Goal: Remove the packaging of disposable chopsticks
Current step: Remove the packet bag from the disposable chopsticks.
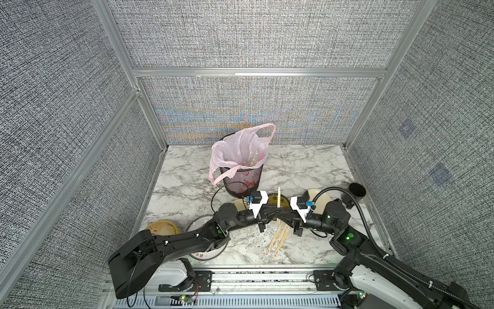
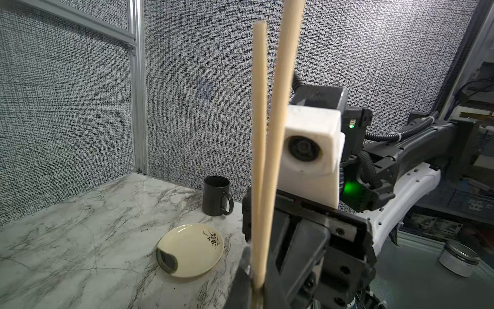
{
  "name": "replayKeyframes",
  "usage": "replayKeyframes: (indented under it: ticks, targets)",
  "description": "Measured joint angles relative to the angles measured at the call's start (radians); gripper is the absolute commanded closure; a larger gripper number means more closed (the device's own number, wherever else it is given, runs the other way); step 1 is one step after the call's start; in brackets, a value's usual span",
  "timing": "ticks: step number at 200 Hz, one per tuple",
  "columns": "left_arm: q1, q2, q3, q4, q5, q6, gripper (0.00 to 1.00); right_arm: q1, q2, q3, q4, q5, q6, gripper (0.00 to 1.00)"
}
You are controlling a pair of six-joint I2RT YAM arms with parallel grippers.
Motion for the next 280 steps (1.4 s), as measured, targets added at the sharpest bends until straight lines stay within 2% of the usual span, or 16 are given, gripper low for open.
replayKeyframes:
  ticks: [8, 16, 25, 32, 40, 43, 56, 81, 99, 115, 144, 178, 192, 215, 228, 280]
  targets:
    - [0.001, -0.003, 0.002, -0.013, -0.004, 0.0, 1.0, -0.001, 0.003, -0.004, 0.004, 0.0, 0.003, 0.7]
    - [0.001, -0.009, 0.004, -0.034, -0.008, 0.0, 1.0, -0.002, 0.008, -0.008, 0.008, 0.002, 0.007, 0.44]
    - [0.002, -0.019, 0.006, -0.069, -0.008, 0.0, 1.0, -0.002, 0.011, -0.008, 0.014, 0.016, 0.001, 0.27]
    - [0.002, -0.029, 0.014, -0.1, -0.008, 0.007, 1.0, -0.005, 0.011, -0.009, 0.015, 0.025, 0.004, 0.18]
    - [0.002, -0.04, 0.024, -0.13, -0.008, 0.014, 1.0, -0.011, 0.007, -0.009, 0.013, 0.034, 0.007, 0.14]
    - [0.002, -0.044, 0.027, -0.141, -0.01, 0.019, 1.0, -0.013, 0.004, -0.009, 0.013, 0.034, 0.008, 0.08]
    - [0.004, -0.057, 0.04, -0.182, -0.009, 0.035, 1.0, -0.027, -0.019, -0.009, 0.012, 0.023, 0.023, 0.06]
    - [0.005, -0.068, 0.035, -0.256, -0.004, 0.061, 1.0, -0.062, -0.052, 0.01, 0.056, -0.027, 0.056, 0.07]
    - [0.005, -0.076, 0.021, -0.282, 0.01, 0.069, 1.0, -0.083, -0.048, 0.027, 0.088, -0.066, 0.079, 0.12]
    - [0.005, -0.081, 0.013, -0.291, 0.023, 0.08, 1.0, -0.103, -0.031, 0.037, 0.12, -0.108, 0.106, 0.29]
    - [0.005, -0.088, 0.008, -0.293, 0.047, 0.09, 1.0, -0.118, 0.043, 0.084, 0.15, -0.171, 0.138, 0.48]
    - [0.005, -0.09, 0.002, -0.288, 0.063, 0.093, 1.0, -0.118, 0.09, 0.099, 0.181, -0.241, 0.159, 0.79]
    - [0.006, -0.09, 0.0, -0.288, 0.065, 0.092, 1.0, -0.119, 0.088, 0.097, 0.186, -0.262, 0.167, 0.8]
    - [0.005, -0.09, -0.003, -0.285, 0.07, 0.092, 1.0, -0.119, 0.082, 0.083, 0.201, -0.266, 0.169, 0.61]
    - [0.005, -0.088, -0.001, -0.283, 0.071, 0.091, 1.0, -0.12, 0.084, 0.079, 0.206, -0.269, 0.169, 0.61]
    - [0.006, -0.056, 0.008, -0.259, 0.086, 0.071, 1.0, -0.119, 0.117, 0.078, 0.211, -0.3, 0.174, 0.91]
